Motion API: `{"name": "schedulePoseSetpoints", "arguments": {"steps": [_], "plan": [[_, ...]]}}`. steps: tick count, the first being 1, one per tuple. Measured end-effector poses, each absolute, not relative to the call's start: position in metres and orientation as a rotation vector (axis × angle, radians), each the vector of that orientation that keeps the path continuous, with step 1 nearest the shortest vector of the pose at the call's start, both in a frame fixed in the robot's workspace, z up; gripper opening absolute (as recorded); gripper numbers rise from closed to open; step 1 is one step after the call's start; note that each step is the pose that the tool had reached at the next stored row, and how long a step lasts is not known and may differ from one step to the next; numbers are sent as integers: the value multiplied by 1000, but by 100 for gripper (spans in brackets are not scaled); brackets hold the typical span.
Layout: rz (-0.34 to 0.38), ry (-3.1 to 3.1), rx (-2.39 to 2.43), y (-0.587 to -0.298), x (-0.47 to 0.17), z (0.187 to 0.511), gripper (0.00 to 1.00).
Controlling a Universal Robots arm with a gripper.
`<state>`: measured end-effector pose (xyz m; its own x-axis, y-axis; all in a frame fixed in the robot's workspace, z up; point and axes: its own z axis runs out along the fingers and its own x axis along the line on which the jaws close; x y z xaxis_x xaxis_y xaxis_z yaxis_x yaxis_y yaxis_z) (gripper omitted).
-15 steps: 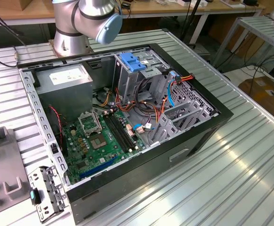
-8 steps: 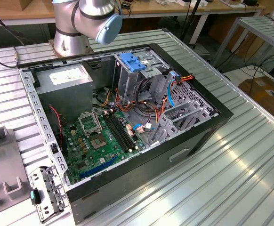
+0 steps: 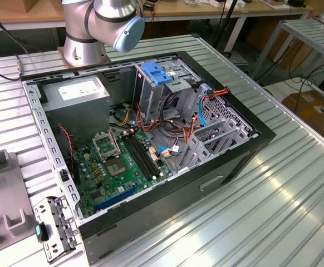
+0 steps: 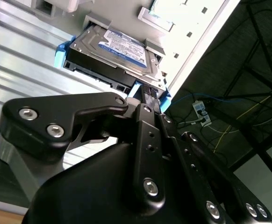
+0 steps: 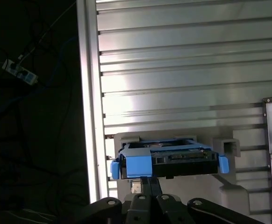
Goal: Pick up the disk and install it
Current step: 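Pick up the disk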
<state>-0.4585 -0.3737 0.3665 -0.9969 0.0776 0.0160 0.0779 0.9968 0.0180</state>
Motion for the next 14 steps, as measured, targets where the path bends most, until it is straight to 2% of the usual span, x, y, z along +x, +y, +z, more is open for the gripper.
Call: {"name": "schedulePoseSetpoints", "arguments": {"steps": [14], "plan": [[-29,-3125,-87,-374,-459,366,11]]}}
